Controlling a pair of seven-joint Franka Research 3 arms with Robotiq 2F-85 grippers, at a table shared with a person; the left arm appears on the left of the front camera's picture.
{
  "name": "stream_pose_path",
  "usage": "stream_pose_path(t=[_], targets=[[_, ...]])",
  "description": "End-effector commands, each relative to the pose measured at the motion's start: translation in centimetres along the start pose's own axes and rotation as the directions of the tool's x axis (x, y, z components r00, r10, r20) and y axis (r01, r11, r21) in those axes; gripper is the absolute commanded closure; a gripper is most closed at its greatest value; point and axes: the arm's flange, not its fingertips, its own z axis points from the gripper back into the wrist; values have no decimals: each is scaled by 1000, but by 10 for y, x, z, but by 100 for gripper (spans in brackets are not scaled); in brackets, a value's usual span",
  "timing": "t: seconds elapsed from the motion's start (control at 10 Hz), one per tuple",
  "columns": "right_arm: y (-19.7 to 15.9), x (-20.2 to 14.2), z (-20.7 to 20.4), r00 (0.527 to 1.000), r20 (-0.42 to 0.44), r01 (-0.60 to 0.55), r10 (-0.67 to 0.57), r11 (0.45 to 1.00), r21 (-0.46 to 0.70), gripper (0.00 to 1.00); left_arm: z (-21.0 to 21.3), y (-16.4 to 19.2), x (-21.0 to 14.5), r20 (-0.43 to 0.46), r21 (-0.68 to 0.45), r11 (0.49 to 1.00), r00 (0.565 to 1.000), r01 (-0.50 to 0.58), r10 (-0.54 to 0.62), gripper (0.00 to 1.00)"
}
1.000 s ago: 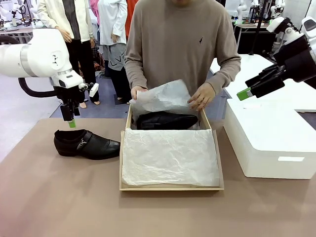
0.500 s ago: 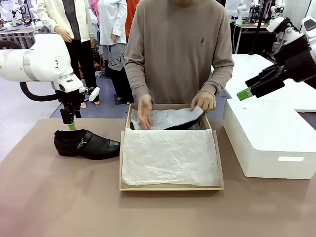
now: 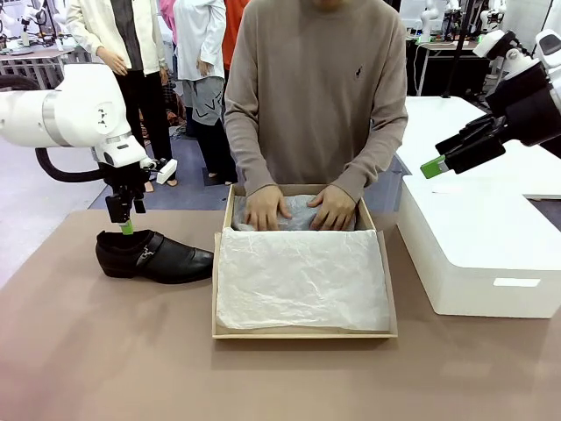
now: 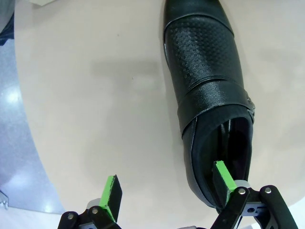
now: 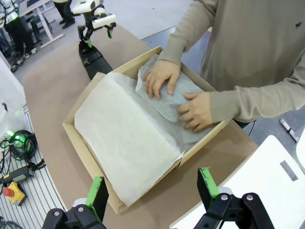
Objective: Pack the shoes into the box.
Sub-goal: Place the other shoe of the Shoes into the Shoes Box.
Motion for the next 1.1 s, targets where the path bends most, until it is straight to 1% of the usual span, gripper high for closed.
stream_pose_path(t=[0.0, 0.3, 0.6, 1.0], targets=[[-1, 0, 0, 1000, 4, 1, -1, 1000, 0, 0, 0, 3, -6, 17, -17, 1000, 1000, 16, -15, 0], [-1, 0, 0, 1000, 4, 1, -1, 1000, 0, 0, -9, 9, -6, 26, -24, 1000, 1000, 16, -16, 0], [-1, 0, 0, 1000, 4, 1, -1, 1000, 0, 0, -19, 11, -5, 32, -73, 997, 999, 18, -16, 0], [-1, 0, 0, 1000, 4, 1, -1, 1000, 0, 0, -35, 18, -6, 25, -110, 994, 1000, 20, -17, 0]])
